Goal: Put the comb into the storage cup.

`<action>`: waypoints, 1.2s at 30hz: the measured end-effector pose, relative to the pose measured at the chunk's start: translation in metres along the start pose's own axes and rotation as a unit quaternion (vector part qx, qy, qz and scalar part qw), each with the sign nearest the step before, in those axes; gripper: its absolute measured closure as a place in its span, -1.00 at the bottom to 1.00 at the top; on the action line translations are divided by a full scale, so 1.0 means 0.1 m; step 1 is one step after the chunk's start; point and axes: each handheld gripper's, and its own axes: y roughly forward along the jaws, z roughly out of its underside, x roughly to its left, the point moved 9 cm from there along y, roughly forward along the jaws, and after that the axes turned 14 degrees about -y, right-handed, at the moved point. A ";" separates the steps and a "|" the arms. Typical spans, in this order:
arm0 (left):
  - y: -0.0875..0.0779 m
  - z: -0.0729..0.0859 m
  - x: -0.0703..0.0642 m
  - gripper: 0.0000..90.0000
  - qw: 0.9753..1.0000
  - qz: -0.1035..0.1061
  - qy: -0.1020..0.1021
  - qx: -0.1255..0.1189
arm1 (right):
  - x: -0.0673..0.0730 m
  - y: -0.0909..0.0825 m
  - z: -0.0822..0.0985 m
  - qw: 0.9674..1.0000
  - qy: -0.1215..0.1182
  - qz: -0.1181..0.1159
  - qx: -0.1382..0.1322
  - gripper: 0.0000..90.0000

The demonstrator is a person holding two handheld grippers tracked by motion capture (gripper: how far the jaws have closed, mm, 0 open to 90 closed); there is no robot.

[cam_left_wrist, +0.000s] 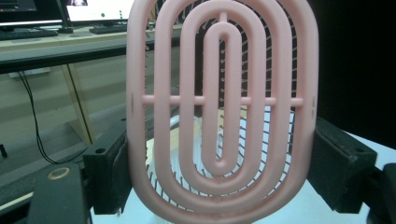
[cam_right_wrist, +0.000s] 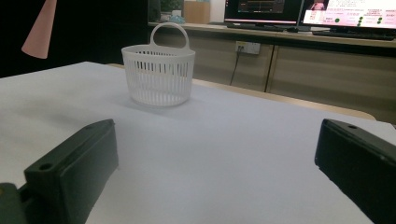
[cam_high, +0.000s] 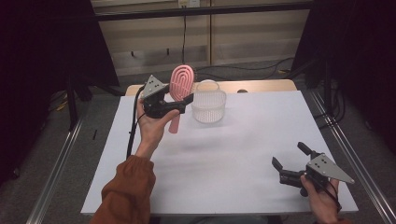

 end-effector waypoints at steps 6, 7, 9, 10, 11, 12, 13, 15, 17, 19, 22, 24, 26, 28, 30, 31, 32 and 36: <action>0.10 -0.02 0.02 -0.56 1.000 -0.008 -0.004 0.003 | 0.00 0.00 0.00 1.000 0.000 -0.001 0.000 -1.00; 0.11 -0.02 0.02 -0.56 1.000 -0.006 -0.006 0.003 | 0.00 0.00 0.00 1.000 0.000 0.000 -0.001 -1.00; 0.13 -0.03 0.02 -0.56 1.000 -0.007 -0.009 -0.001 | 0.00 0.00 0.00 1.000 0.000 -0.001 -0.001 -1.00; 0.14 -0.04 0.02 -0.56 1.000 -0.006 -0.010 -0.002 | 0.00 0.00 0.00 1.000 -0.001 -0.001 -0.001 -1.00; 0.15 -0.06 0.02 -0.56 1.000 -0.008 -0.008 -0.003 | 0.00 0.00 0.00 1.000 0.000 -0.001 -0.001 -1.00; 0.16 -0.07 0.02 -0.56 1.000 -0.006 -0.012 -0.007 | 0.00 0.00 0.00 1.000 0.000 -0.002 -0.001 -1.00; 0.16 -0.09 0.02 -0.56 1.000 -0.005 -0.016 -0.010 | 0.00 0.00 0.00 1.000 0.000 -0.002 -0.001 -1.00; 0.18 -0.12 0.02 -0.56 1.000 -0.013 -0.009 -0.012 | 0.00 0.00 0.00 1.000 0.000 -0.002 -0.001 -1.00; 0.20 -0.14 0.01 -0.56 1.000 -0.014 -0.007 -0.014 | 0.00 0.00 0.00 1.000 0.000 -0.002 -0.001 -1.00; 0.21 -0.17 0.00 -0.56 1.000 -0.009 -0.008 -0.020 | 0.01 0.00 0.00 1.000 0.000 -0.003 -0.001 -1.00; 0.24 -0.20 -0.02 -0.56 1.000 -0.007 0.000 -0.029 | 0.01 0.00 0.00 1.000 -0.001 -0.004 -0.001 -1.00; 0.26 -0.23 -0.03 -0.56 0.999 -0.004 0.006 -0.037 | 0.01 0.00 0.00 1.000 0.000 -0.003 -0.001 -1.00; 0.28 -0.26 -0.04 -0.56 0.999 -0.002 0.012 -0.043 | 0.01 0.00 0.00 1.000 0.000 -0.004 -0.001 -1.00; 0.30 -0.29 -0.05 -0.56 0.999 0.002 0.014 -0.049 | 0.01 0.00 0.00 1.000 0.000 -0.004 -0.002 -1.00; 0.32 -0.30 -0.05 -0.56 0.999 0.003 0.013 -0.051 | 0.01 0.00 0.00 1.000 -0.001 -0.004 -0.002 -1.00; 0.33 -0.31 -0.05 -0.56 0.999 0.001 0.015 -0.053 | 0.01 0.00 0.00 1.000 -0.001 -0.005 -0.002 -1.00; 0.34 -0.32 -0.05 -0.56 0.998 0.003 0.014 -0.054 | 0.01 0.00 0.00 1.000 -0.001 -0.004 -0.002 -1.00; 0.39 -0.33 -0.02 -0.56 0.998 -0.002 0.005 -0.061 | 0.01 -0.01 0.00 1.000 0.000 -0.005 -0.002 -1.00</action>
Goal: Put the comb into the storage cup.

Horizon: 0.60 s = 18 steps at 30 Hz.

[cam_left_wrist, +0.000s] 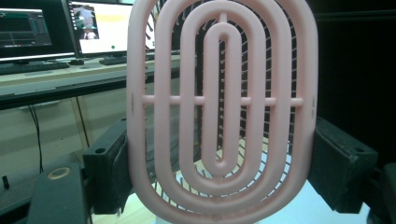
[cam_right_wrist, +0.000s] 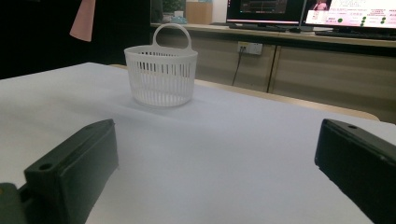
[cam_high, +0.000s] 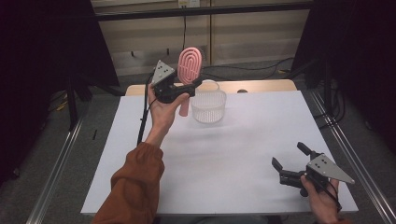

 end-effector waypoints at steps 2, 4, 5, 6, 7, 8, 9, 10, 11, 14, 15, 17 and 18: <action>0.02 -0.01 0.02 -0.56 1.000 -0.002 -0.011 -0.004 | 0.00 0.00 0.00 1.000 0.000 0.000 0.000 -1.00; 0.05 -0.02 0.02 -0.56 1.000 -0.003 -0.008 -0.003 | 0.00 0.00 0.00 1.000 0.000 -0.001 0.000 -1.00; 0.05 -0.02 0.03 -0.56 1.000 -0.005 -0.005 -0.003 | 0.00 0.00 0.00 1.000 0.000 0.000 0.000 -1.00; 0.07 -0.03 0.02 -0.56 1.000 -0.004 -0.006 -0.003 | 0.00 0.00 0.00 1.000 0.000 0.000 0.000 -1.00; 0.08 -0.04 0.03 -0.56 1.000 -0.006 -0.004 -0.003 | 0.00 0.00 0.00 1.000 0.000 0.000 0.000 -1.00; 0.10 -0.05 0.03 -0.56 1.000 -0.008 -0.004 -0.006 | 0.00 0.00 0.00 1.000 -0.001 0.000 0.000 -1.00; 0.11 -0.05 0.03 -0.56 1.000 -0.009 -0.003 -0.006 | 0.00 0.00 0.00 1.000 0.000 0.001 0.000 -1.00; 0.13 -0.05 0.03 -0.56 1.000 -0.009 -0.002 -0.007 | 0.00 0.00 0.00 1.000 0.000 0.000 0.000 -1.00; 0.14 -0.05 0.04 -0.56 1.000 -0.011 0.002 -0.004 | 0.00 0.00 0.00 1.000 0.000 0.000 0.000 -1.00; 0.20 -0.03 0.04 -0.56 1.000 -0.014 0.001 -0.002 | 0.00 0.00 0.00 1.000 -0.001 0.001 0.000 -1.00; 0.22 -0.02 0.04 -0.56 1.000 -0.015 -0.002 -0.001 | 0.00 0.00 0.00 1.000 0.000 0.001 0.001 -1.00; 0.26 -0.01 0.04 -0.56 1.000 -0.012 -0.003 -0.002 | 0.00 0.00 0.00 1.000 -0.001 0.001 0.000 -1.00; 0.29 -0.01 0.05 -0.56 1.000 -0.015 0.001 0.000 | 0.00 0.00 0.00 1.000 -0.001 0.001 0.000 -1.00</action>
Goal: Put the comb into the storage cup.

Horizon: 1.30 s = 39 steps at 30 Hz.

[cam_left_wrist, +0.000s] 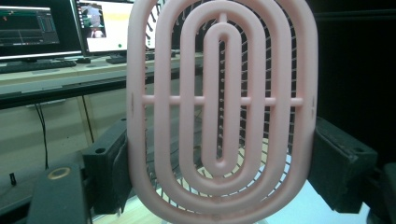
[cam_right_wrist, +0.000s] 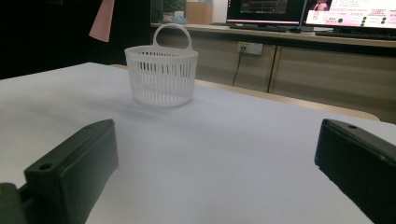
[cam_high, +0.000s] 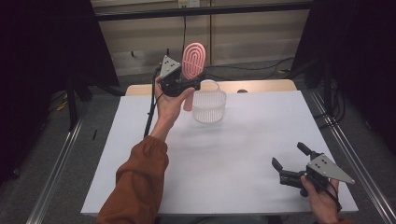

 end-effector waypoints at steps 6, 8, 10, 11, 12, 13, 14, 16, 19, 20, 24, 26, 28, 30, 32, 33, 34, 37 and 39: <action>0.10 -0.01 0.00 -0.56 1.000 -0.002 -0.001 0.002 | 0.00 0.00 0.00 1.000 0.001 -0.002 0.000 -1.00; 0.14 -0.01 0.01 -0.56 1.000 -0.007 0.001 0.000 | 0.00 0.00 0.00 1.000 0.001 -0.001 -0.001 -1.00; 0.17 -0.02 0.01 -0.56 1.000 -0.007 0.000 0.001 | 0.00 0.00 0.00 1.000 0.002 -0.001 0.000 -1.00; 0.19 -0.02 0.02 -0.56 1.000 -0.008 0.000 -0.002 | 0.00 0.00 0.00 1.000 0.002 -0.002 -0.001 -1.00; 0.20 -0.02 0.01 -0.56 1.000 -0.007 0.000 0.000 | 0.00 0.00 0.00 1.000 0.002 -0.001 0.000 -1.00; 0.23 -0.02 0.01 -0.56 1.000 -0.008 -0.001 -0.001 | 0.00 0.00 0.00 1.000 0.002 -0.001 0.000 -1.00; 0.25 -0.01 0.01 -0.56 1.000 -0.009 -0.002 -0.001 | 0.00 0.00 0.00 1.000 0.001 -0.002 -0.001 -1.00; 0.30 0.02 -0.01 -0.56 1.000 -0.005 -0.006 0.002 | 0.01 0.00 0.00 1.000 0.002 -0.003 -0.001 -1.00; 0.36 0.04 -0.02 -0.56 1.000 -0.003 -0.008 0.000 | 0.00 0.00 0.00 1.000 0.002 -0.002 -0.001 -1.00; 0.38 0.05 -0.02 -0.56 1.000 -0.003 -0.008 -0.001 | 0.01 0.00 0.00 1.000 0.003 -0.003 -0.002 -1.00; 0.43 0.07 -0.01 -0.56 1.000 -0.007 -0.003 -0.001 | 0.01 -0.01 0.00 1.000 0.003 -0.005 -0.001 -1.00; 0.47 0.09 -0.02 -0.56 1.000 -0.008 0.002 0.001 | 0.01 -0.01 0.00 1.000 0.002 -0.005 0.000 -1.00; 0.50 0.11 -0.02 -0.56 1.000 -0.008 0.004 0.001 | 0.01 -0.01 0.00 1.000 0.002 -0.005 0.000 -1.00; 0.52 0.13 -0.01 -0.56 1.000 -0.009 0.006 0.002 | 0.02 -0.01 0.00 1.000 0.001 -0.007 -0.001 -1.00; 0.55 0.15 0.01 -0.56 1.000 -0.010 0.005 0.004 | 0.01 -0.01 0.00 1.000 0.001 -0.007 0.000 -1.00; 0.55 0.17 0.02 -0.56 1.000 -0.009 0.004 0.005 | 0.01 -0.01 0.00 1.000 0.001 -0.008 0.000 -1.00; 0.55 0.18 0.04 -0.56 1.000 -0.013 0.003 0.006 | 0.01 -0.01 0.00 1.000 0.003 -0.007 0.000 -1.00; 0.56 0.23 0.06 -0.56 1.000 -0.012 0.000 0.011 | 0.02 -0.01 0.00 1.000 0.003 -0.007 0.000 -1.00; 0.56 0.25 0.06 -0.56 1.000 -0.013 0.003 0.014 | 0.01 -0.01 0.00 1.000 0.003 -0.007 0.000 -1.00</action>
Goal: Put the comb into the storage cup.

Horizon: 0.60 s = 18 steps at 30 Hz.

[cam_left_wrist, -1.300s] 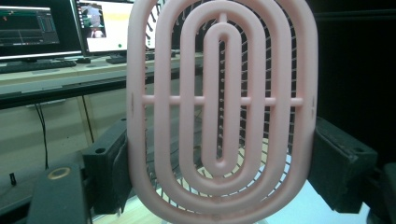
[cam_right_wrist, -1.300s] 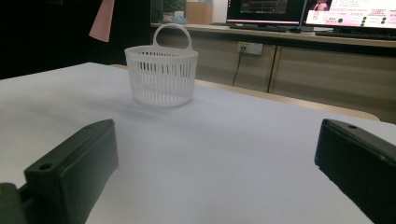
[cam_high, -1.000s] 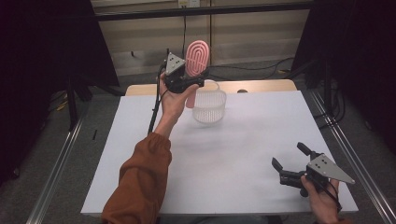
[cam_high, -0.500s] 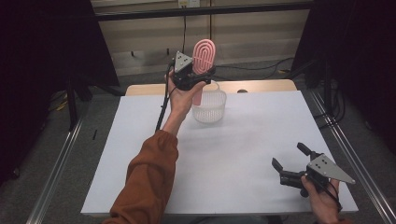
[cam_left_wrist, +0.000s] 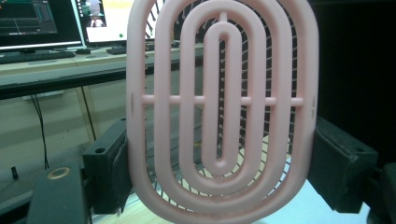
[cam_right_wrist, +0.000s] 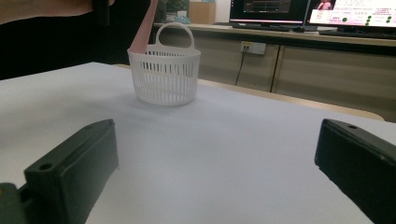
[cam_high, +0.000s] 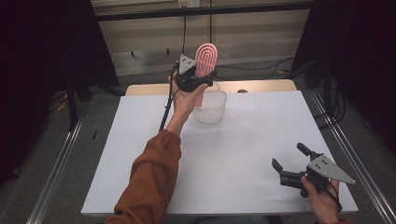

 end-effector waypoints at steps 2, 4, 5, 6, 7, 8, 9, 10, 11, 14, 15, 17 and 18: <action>0.00 0.01 0.00 -0.56 1.000 0.000 -0.002 -0.001 | 0.00 0.00 0.00 1.000 -0.001 0.000 0.000 -1.00; -0.01 0.04 0.01 -0.56 1.000 0.001 0.001 0.005 | 0.00 0.00 0.00 1.000 -0.002 0.000 0.002 -1.00; -0.01 0.05 0.01 -0.56 1.000 -0.001 0.005 0.008 | 0.00 0.00 0.00 1.000 -0.002 0.000 0.002 -1.00; -0.02 0.05 0.01 -0.56 1.000 0.001 0.004 0.009 | 0.00 0.00 0.00 1.000 -0.002 -0.001 0.001 -1.00; -0.03 0.06 0.02 -0.56 1.000 0.001 0.002 0.008 | 0.00 0.00 0.00 1.000 -0.002 0.000 0.001 -1.00; -0.04 0.07 0.03 -0.56 1.000 0.000 0.005 0.011 | 0.00 0.00 0.00 1.000 -0.003 0.000 0.001 -1.00; -0.05 0.09 0.03 -0.56 1.000 0.000 0.003 0.011 | 0.00 0.00 0.00 1.000 -0.003 0.000 0.002 -1.00; -0.06 0.10 0.04 -0.56 1.000 0.000 0.003 0.012 | 0.00 0.00 0.00 1.000 -0.003 0.000 0.001 -1.00; -0.07 0.11 0.05 -0.56 1.000 0.001 0.000 0.014 | 0.00 0.00 0.00 1.000 -0.003 0.000 0.000 -1.00; -0.09 0.14 0.09 -0.56 1.000 -0.003 0.003 0.020 | 0.00 0.00 0.00 1.000 -0.002 0.001 0.000 -1.00; -0.10 0.14 0.10 -0.56 1.000 -0.003 0.001 0.020 | 0.00 0.00 0.00 1.000 -0.002 0.001 0.001 -1.00; -0.12 0.15 0.13 -0.56 1.000 -0.003 -0.001 0.020 | 0.00 0.00 0.00 1.000 -0.003 0.001 0.001 -1.00; -0.12 0.16 0.13 -0.56 1.000 -0.004 -0.001 0.023 | 0.00 0.01 0.00 1.000 -0.004 0.000 0.000 -1.00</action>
